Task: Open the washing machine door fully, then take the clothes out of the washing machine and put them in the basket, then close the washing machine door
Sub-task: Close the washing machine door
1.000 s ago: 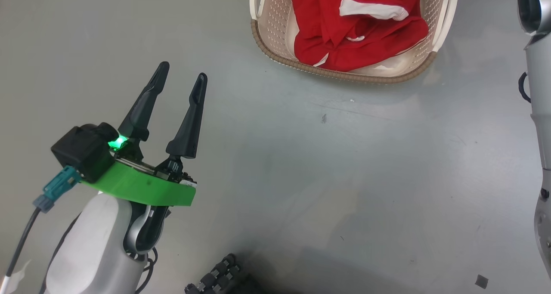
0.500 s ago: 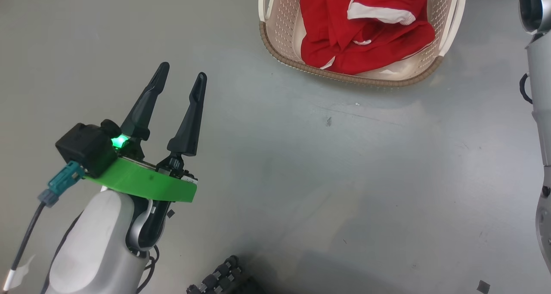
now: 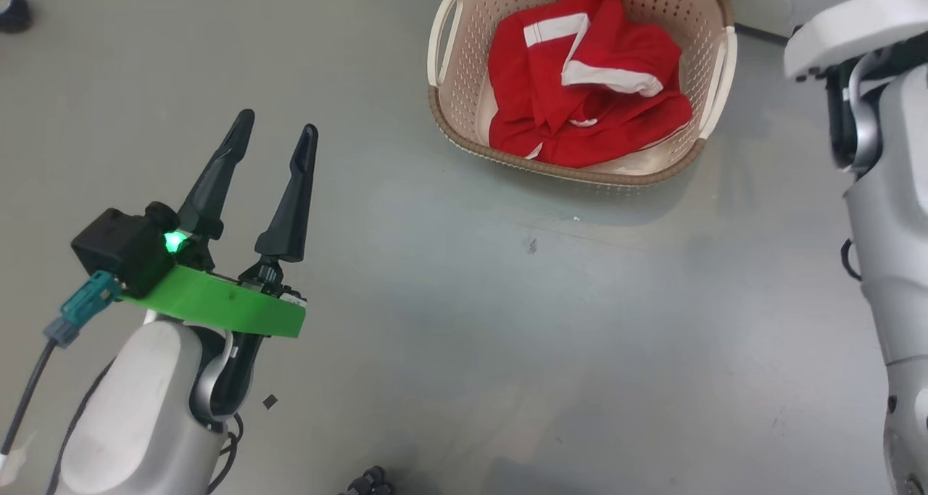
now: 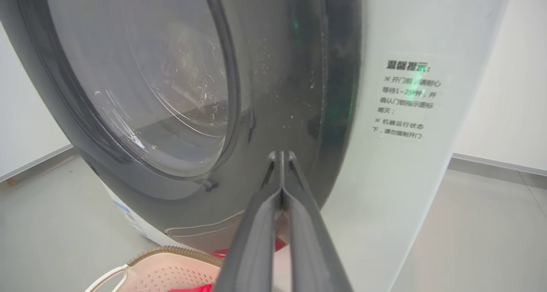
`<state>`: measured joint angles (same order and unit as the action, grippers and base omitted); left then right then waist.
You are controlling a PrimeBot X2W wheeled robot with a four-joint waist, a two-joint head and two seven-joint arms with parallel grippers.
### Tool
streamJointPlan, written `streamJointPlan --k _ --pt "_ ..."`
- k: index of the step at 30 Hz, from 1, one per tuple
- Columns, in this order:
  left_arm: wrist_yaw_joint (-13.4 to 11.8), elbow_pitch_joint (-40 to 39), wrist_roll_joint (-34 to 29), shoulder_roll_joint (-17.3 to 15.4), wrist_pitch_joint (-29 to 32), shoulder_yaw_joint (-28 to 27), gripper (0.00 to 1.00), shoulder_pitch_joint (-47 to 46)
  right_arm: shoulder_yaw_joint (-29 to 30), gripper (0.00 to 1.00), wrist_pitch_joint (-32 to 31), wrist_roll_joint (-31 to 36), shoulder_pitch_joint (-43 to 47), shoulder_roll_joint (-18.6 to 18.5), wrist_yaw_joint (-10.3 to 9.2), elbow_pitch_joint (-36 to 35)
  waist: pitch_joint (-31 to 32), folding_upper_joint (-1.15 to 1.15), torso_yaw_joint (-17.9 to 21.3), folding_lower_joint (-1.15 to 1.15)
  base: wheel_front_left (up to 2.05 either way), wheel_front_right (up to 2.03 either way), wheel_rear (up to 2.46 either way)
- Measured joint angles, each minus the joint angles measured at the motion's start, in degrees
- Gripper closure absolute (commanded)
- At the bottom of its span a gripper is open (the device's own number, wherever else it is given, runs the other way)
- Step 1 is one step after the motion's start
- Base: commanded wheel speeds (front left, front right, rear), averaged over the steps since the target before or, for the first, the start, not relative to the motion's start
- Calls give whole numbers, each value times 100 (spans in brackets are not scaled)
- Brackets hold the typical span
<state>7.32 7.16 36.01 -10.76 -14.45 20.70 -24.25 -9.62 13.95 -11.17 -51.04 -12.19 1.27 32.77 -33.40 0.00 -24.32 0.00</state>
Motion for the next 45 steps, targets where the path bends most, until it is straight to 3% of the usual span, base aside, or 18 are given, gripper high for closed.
streamJointPlan --k 12,20,29,43,44,45 --pt "0 107 -234 -253 0 -109 0 410 -30 100 51 -171 1092 326 140 -15 763 0 372 0 0 0 0" --pt "0 149 -319 -367 0 -318 0 828 82 100 51 -363 1807 654 167 -544 1312 0 763 0 0 0 0" --pt "0 132 -381 -444 0 -572 0 1201 23 100 51 -304 2748 700 162 -977 1796 0 1303 0 0 0 0" --pt "1 -35 -594 -413 0 -761 0 1563 308 100 51 -274 3817 844 -96 -1918 2302 0 1912 0 0 0 0" --pt "1 -48 -600 -402 0 -765 0 1575 320 58 51 -274 3878 845 -101 -1968 2324 0 1941 0 0 0 0" --pt "1 -64 -603 -389 0 -769 0 1589 327 8 51 -274 3933 847 -102 -2009 2344 0 1968 0 0 0 0"
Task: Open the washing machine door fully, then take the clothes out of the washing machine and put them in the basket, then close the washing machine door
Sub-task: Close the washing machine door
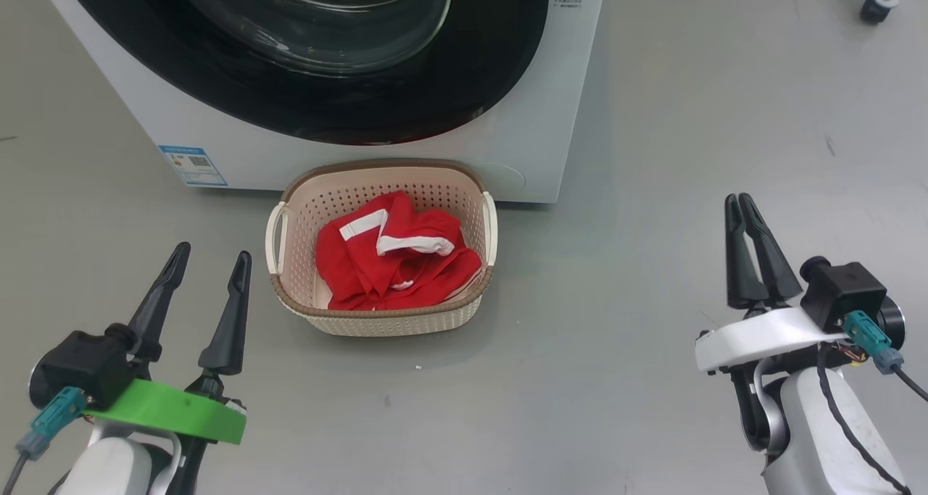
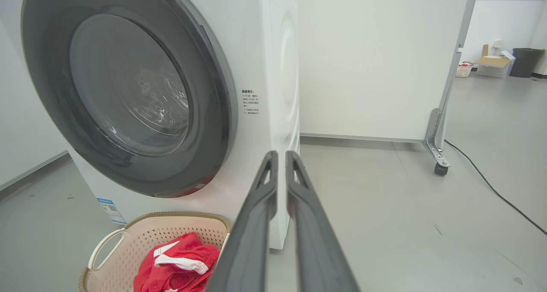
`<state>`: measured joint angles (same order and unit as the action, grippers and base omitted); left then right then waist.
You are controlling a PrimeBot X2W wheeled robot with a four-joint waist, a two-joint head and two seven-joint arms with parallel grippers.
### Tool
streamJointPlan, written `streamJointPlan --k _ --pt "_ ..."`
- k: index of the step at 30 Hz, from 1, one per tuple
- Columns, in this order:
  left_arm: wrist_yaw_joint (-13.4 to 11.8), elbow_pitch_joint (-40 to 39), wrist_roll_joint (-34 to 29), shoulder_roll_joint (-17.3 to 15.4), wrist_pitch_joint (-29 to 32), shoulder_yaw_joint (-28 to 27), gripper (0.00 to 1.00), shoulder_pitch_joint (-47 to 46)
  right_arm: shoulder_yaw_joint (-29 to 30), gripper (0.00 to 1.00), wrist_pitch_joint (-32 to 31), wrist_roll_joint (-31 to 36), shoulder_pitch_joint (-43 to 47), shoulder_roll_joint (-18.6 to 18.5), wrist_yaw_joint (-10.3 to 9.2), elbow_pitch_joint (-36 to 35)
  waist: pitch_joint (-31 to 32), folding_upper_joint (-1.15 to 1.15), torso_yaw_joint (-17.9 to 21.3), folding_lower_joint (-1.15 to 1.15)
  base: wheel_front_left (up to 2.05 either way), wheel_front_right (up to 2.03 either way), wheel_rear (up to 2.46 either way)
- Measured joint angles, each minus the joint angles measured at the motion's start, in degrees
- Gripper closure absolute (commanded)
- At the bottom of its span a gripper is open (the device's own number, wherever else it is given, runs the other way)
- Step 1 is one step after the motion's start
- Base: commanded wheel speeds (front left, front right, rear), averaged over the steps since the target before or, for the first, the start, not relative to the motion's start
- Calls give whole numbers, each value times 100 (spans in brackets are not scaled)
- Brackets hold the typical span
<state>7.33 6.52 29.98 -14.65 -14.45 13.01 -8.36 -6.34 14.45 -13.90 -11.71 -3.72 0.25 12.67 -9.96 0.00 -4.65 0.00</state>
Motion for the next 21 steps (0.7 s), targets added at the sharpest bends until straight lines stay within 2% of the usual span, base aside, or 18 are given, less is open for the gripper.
streamJointPlan --k 1,13,16,21 --pt "0 -16 0 18 0 -14 0 20 7 0 0 0 55 5 -18 -51 19 0 25 0 0 0 0" --pt "0 9 -15 129 0 29 0 231 60 0 0 30 562 37 -97 -408 149 0 164 0 0 0 0" --pt "0 191 138 260 0 -46 0 285 60 0 0 30 637 51 -97 -477 154 0 167 0 0 0 0" --pt "0 246 44 236 1 -46 0 333 41 0 0 111 681 53 -98 -537 170 0 168 0 0 0 0"
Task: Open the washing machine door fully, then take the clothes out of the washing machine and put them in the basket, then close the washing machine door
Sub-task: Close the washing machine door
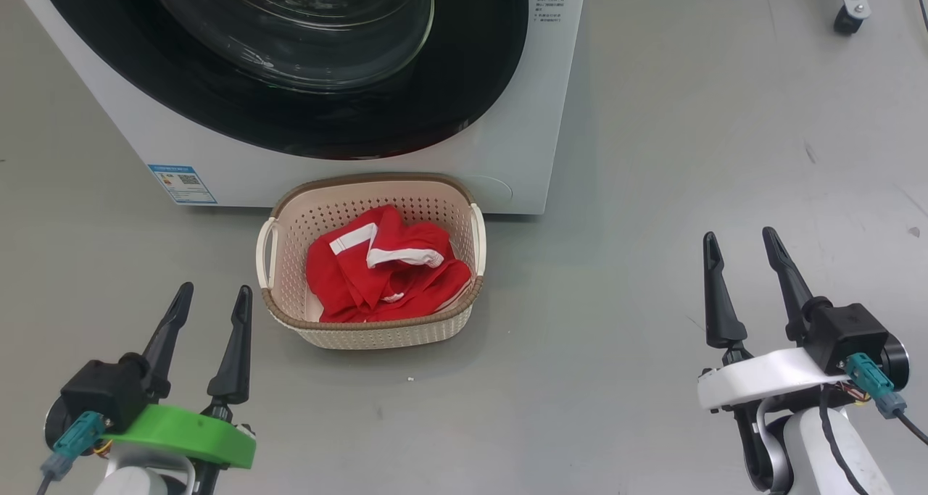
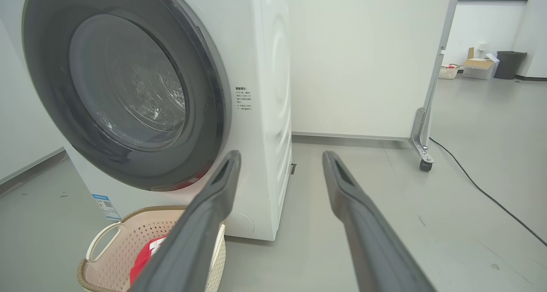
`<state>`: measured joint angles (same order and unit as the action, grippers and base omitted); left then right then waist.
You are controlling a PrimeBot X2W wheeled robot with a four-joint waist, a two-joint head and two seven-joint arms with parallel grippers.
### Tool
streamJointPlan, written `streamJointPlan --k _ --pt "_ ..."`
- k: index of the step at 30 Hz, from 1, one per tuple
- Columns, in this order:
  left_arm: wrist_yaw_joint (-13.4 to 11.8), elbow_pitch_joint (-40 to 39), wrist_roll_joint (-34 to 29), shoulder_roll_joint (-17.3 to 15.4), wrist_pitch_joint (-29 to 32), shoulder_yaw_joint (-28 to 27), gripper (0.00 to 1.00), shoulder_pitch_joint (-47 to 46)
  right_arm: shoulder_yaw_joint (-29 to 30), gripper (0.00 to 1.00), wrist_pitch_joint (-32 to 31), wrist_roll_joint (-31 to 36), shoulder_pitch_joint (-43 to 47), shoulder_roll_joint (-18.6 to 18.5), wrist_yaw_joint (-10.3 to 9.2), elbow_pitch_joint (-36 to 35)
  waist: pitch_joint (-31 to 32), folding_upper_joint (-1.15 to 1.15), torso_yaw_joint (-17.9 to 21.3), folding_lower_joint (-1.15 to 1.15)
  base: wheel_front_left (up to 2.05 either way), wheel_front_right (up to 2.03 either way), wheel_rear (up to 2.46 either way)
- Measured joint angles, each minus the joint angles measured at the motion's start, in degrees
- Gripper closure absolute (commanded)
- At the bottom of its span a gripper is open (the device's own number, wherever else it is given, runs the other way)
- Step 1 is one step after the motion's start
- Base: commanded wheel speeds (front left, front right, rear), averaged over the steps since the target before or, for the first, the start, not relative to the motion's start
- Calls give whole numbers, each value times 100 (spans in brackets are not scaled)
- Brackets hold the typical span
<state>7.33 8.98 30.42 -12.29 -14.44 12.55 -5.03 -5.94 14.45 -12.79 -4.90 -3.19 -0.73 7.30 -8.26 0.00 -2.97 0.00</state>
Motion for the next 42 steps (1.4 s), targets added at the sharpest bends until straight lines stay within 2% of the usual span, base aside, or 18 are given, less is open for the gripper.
streamJointPlan --k 9,38,42 --pt "0 46 -151 -47 0 98 0 0 -2 0 0 20 140 13 0 -99 42 0 -9 0 0 0 0" --pt "0 -27 94 -112 0 227 0 1 -9 0 0 26 310 55 -4 -288 -47 0 -88 0 0 0 0" --pt "0 -31 109 -112 0 233 0 1 -10 0 0 26 310 58 -53 -291 -63 0 -89 0 0 0 0"
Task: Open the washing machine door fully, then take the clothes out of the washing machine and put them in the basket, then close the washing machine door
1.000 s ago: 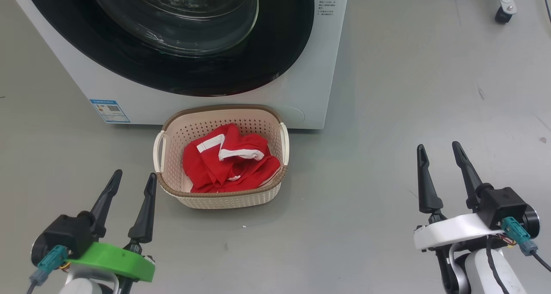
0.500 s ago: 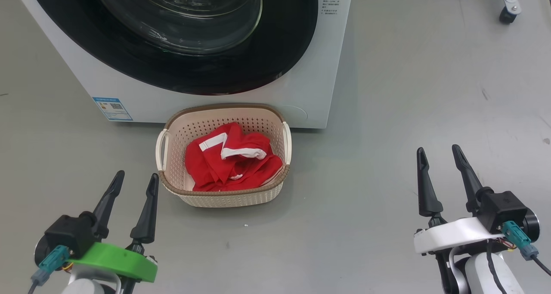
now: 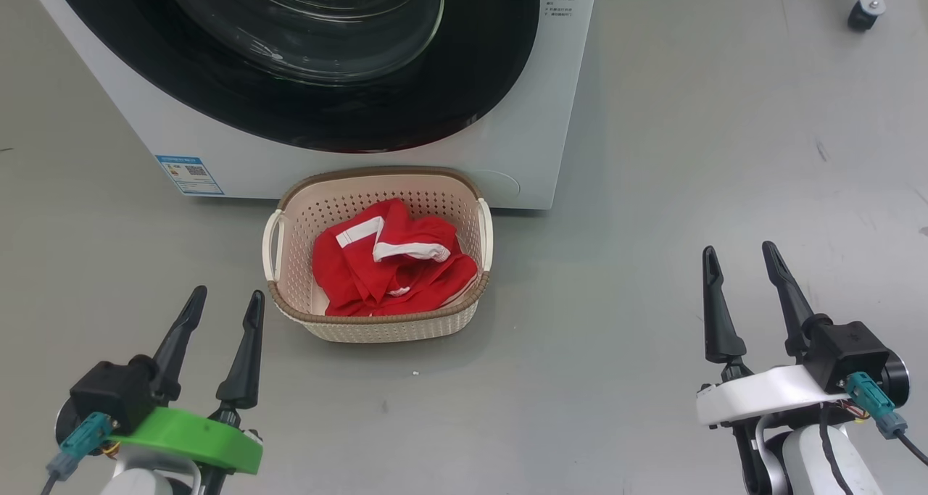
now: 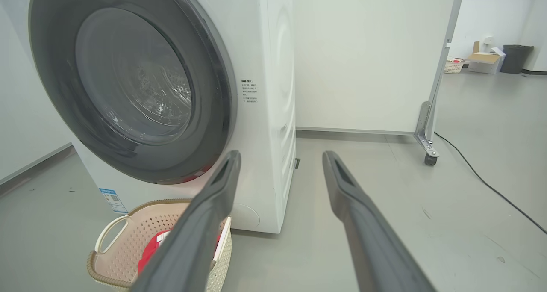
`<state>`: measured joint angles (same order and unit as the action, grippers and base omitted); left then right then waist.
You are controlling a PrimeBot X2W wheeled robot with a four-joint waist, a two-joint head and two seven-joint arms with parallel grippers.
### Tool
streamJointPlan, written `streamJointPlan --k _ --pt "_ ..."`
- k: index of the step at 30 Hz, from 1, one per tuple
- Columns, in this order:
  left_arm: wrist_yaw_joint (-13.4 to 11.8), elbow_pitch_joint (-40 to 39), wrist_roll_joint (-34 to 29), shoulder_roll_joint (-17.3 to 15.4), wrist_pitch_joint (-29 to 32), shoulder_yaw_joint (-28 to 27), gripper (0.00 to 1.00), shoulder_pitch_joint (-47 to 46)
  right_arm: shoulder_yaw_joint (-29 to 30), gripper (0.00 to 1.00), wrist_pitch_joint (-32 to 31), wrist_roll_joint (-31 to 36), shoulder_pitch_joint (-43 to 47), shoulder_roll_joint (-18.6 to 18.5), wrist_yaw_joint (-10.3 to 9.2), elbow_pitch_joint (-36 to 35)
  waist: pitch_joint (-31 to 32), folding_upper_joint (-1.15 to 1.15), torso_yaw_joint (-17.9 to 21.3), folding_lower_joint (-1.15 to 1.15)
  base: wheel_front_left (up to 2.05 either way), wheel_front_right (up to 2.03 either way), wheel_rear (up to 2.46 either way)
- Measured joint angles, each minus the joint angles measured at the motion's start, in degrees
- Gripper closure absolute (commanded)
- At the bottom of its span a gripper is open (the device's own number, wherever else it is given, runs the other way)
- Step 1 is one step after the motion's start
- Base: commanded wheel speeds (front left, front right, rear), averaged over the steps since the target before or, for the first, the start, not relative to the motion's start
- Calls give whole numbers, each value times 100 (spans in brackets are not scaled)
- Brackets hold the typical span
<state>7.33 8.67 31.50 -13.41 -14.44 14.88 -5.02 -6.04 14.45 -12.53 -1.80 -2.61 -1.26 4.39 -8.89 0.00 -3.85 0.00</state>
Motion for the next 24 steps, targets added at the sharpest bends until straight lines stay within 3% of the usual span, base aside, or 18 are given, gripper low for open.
streamJointPlan --k 18,19,24 --pt "0 -10 145 -2 0 34 0 -1 0 0 0 0 0 1 -1 -4 2 0 -7 0 0 0 0" --pt "0 -7 174 -3 0 45 100 -1 1 100 0 0 0 1 0 -4 3 0 -10 0 0 0 0" --pt "0 223 186 162 25 124 100 70 -10 100 -2 -2 73 60 2 244 4 0 -12 0 0 0 0"
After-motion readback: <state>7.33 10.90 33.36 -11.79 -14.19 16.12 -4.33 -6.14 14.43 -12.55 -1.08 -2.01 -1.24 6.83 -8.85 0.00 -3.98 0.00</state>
